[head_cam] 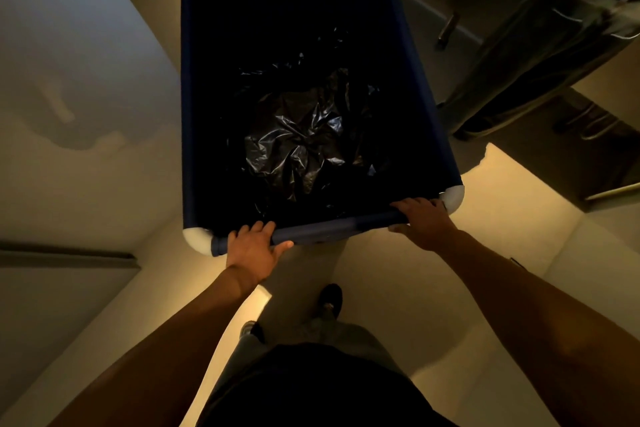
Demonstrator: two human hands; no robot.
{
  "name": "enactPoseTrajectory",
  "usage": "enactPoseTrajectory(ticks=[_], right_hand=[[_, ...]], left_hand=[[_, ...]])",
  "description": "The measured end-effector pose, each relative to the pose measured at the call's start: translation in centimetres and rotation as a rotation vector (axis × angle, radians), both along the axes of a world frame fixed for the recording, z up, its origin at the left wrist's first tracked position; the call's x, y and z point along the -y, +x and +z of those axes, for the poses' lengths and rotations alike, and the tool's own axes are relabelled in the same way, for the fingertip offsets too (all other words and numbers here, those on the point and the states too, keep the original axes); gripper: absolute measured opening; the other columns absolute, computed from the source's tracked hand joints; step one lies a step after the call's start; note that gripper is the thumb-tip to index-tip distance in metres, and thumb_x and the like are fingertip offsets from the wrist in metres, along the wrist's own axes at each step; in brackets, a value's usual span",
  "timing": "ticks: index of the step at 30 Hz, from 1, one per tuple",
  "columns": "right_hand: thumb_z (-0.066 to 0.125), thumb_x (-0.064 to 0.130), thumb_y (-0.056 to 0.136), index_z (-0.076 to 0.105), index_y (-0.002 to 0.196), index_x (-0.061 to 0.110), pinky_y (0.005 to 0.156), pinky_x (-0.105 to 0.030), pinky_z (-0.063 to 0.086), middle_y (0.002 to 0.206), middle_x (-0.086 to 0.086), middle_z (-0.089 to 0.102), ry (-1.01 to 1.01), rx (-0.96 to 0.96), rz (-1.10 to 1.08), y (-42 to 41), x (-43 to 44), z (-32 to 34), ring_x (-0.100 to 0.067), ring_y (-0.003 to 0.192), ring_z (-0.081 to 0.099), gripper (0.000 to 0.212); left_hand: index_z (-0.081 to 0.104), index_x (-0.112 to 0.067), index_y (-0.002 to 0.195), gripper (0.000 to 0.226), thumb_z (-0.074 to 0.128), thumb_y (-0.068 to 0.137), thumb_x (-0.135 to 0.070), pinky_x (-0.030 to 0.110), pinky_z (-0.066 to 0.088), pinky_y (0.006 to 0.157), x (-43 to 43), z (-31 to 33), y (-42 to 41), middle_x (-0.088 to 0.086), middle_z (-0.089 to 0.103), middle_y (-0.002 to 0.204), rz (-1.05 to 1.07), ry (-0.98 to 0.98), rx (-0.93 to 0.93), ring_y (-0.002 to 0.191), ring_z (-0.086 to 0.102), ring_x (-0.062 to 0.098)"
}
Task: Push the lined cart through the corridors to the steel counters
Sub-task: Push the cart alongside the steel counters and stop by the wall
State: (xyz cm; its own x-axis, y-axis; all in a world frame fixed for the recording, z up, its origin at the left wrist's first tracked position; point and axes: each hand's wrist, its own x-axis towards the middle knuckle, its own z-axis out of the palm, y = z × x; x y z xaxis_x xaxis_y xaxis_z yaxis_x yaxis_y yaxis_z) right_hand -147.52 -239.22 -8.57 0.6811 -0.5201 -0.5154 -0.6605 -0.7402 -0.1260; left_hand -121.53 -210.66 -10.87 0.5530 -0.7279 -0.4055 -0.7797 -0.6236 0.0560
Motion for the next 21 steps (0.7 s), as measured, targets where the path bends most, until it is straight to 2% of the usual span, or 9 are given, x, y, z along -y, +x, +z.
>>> enactPoseTrajectory(ticks=[7,16,21], right_hand=[[0.048,0.055,0.101,0.042,0.150,0.027,0.119,-0.048,0.026,0.151,-0.001,0.050,0.001,-0.006,0.048,-1.9,-0.4,0.1,-0.026,0.140,0.043,0.057],[0.052,0.051,0.100,0.047,0.147,0.027,0.118,-0.047,0.026,0.148,0.000,0.052,-0.009,0.018,0.062,-6.1,-3.6,0.2,-0.026,0.138,0.045,0.053],[0.051,0.051,0.101,0.044,0.150,0.028,0.119,-0.047,0.025,0.151,0.000,0.050,-0.008,-0.022,0.070,-9.2,-6.5,0.4,-0.026,0.140,0.044,0.055]], left_hand=[[0.039,-0.029,0.145,0.074,0.018,0.091,-0.075,0.045,0.037,0.107,-1.7,-0.2,-3.3,0.001,0.053,0.144,0.043,0.014,0.010,0.129,0.049,0.029],[0.047,-0.031,0.134,0.063,0.026,0.093,-0.073,0.045,0.041,0.095,-5.8,-0.7,-8.1,-0.001,0.060,0.128,0.037,-0.029,-0.015,0.116,0.054,0.028],[0.049,-0.029,0.136,0.061,0.031,0.094,-0.070,0.046,0.039,0.097,-8.9,-0.9,-11.3,0.000,0.061,0.129,0.036,-0.071,-0.054,0.116,0.054,0.030]])
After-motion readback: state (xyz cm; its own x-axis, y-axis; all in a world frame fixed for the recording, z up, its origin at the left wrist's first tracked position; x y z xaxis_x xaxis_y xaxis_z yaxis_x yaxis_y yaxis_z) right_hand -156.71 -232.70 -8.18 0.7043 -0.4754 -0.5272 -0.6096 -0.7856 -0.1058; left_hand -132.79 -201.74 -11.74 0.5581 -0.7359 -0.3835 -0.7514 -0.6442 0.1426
